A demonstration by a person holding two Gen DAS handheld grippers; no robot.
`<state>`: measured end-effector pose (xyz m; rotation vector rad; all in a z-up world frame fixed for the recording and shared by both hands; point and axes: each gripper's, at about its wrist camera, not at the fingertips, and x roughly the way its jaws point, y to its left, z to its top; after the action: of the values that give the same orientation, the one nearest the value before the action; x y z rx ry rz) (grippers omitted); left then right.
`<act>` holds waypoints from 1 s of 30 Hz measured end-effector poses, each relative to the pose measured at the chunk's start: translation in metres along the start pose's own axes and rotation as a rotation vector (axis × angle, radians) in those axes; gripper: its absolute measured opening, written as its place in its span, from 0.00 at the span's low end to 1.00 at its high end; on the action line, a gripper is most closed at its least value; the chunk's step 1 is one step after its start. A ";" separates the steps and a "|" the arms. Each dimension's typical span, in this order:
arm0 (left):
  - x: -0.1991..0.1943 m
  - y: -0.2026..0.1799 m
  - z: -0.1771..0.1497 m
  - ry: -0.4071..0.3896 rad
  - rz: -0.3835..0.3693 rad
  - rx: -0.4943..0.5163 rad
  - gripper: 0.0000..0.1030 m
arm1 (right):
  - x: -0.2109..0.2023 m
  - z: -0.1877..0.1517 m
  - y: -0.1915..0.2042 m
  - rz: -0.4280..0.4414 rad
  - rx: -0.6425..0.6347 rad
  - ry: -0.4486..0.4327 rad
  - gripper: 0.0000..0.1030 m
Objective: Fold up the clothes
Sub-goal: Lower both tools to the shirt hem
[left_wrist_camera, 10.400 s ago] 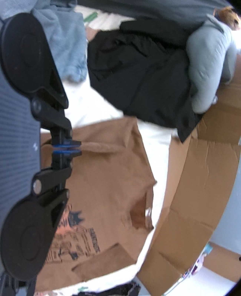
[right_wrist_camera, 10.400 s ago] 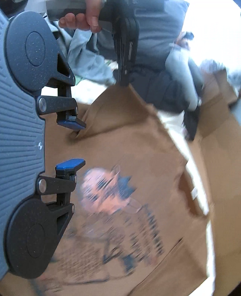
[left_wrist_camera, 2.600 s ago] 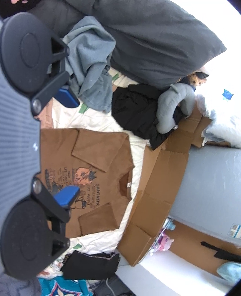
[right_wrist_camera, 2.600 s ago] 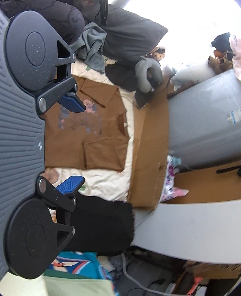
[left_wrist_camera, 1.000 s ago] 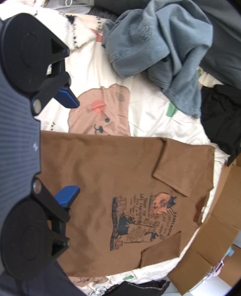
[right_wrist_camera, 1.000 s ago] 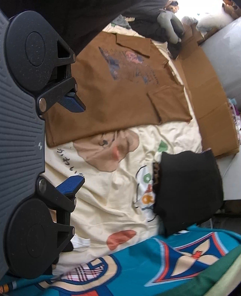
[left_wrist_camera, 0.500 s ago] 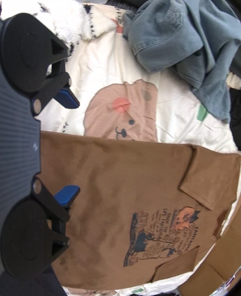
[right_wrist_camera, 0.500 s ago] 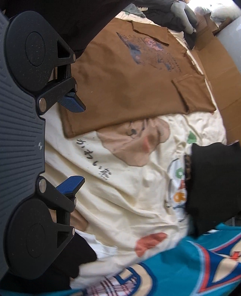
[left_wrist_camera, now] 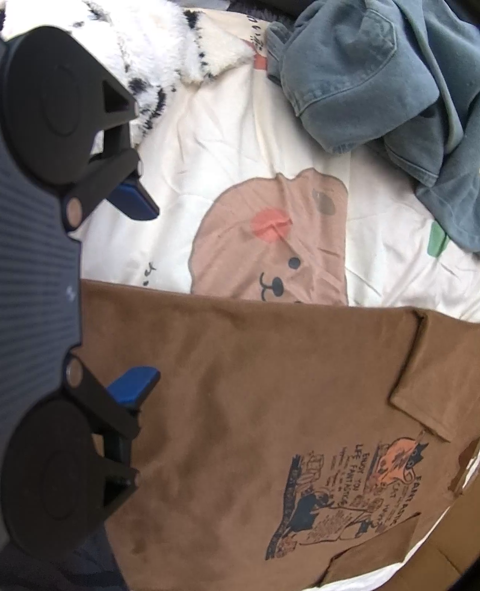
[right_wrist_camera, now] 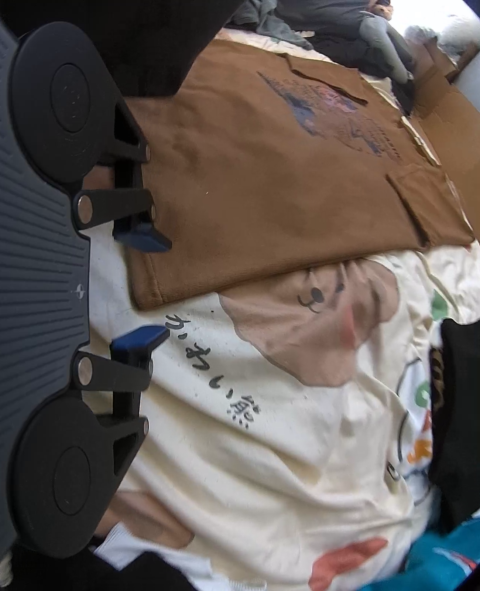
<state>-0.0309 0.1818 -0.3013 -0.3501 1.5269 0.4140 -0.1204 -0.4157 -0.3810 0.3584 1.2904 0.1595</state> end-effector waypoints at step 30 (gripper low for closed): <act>0.005 0.011 -0.007 0.027 0.013 -0.005 0.85 | 0.048 -0.003 -0.033 0.132 0.040 0.019 0.29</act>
<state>-0.0422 0.1890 -0.3059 -0.3508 1.5557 0.4246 -0.1128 -0.4314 -0.4365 0.4775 1.2899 0.2499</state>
